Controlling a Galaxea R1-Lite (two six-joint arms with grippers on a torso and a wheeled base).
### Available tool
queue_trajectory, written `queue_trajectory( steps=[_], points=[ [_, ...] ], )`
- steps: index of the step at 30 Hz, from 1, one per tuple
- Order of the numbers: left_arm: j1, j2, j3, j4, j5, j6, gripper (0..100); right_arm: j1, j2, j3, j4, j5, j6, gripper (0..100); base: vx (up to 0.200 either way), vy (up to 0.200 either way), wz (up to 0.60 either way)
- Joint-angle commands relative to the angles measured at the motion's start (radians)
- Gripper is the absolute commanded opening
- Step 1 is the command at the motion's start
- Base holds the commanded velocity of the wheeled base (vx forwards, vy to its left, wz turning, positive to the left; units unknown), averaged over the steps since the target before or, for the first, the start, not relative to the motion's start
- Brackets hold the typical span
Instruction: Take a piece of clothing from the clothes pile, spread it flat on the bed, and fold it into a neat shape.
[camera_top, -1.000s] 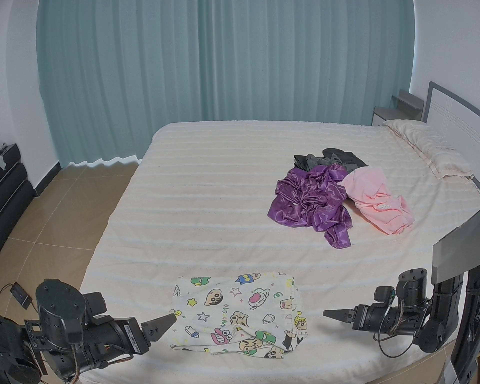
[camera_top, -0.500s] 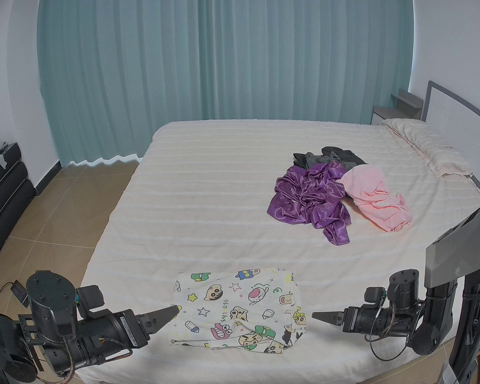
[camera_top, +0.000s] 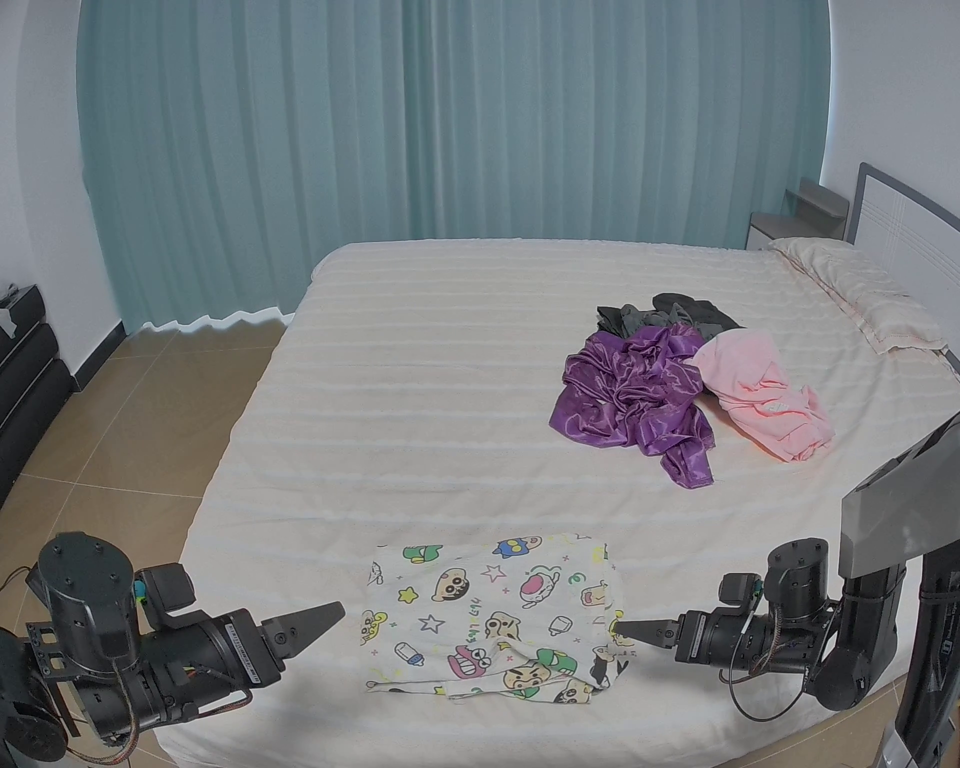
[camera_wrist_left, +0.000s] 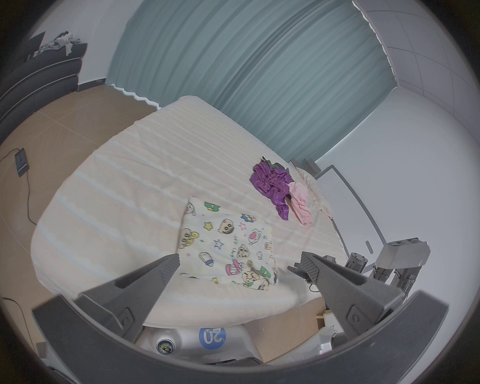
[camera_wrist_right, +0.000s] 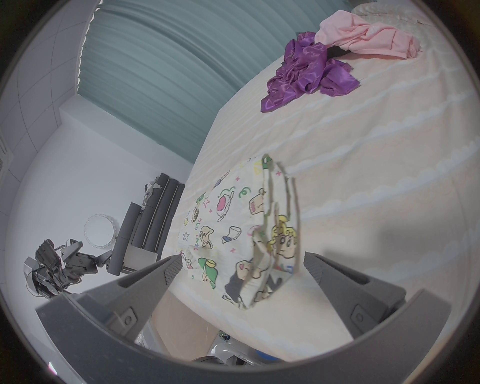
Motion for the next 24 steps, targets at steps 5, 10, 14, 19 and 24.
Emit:
queue_trajectory(
  steps=[5,10,14,19,24],
  points=[
    [0.002,0.026,0.004,-0.001,0.003,0.004,100,0.021,0.035,0.009,-0.009,-0.047,-0.002,100,0.0,0.0,0.0],
    [0.002,0.031,0.004,0.0,0.003,0.005,100,0.023,0.044,0.011,-0.009,-0.054,-0.002,100,0.0,0.0,0.0],
    [0.002,0.031,0.003,0.0,0.003,0.005,100,0.027,0.058,0.009,-0.009,-0.055,-0.002,100,0.0,0.0,0.0],
    [0.002,0.033,0.003,0.0,0.003,0.005,100,0.043,0.075,0.011,-0.009,-0.063,-0.003,100,0.0,0.0,0.0],
    [0.002,0.033,0.003,0.0,0.001,0.005,100,0.049,0.076,0.031,-0.009,-0.063,-0.005,100,0.0,0.0,0.0]
  ],
)
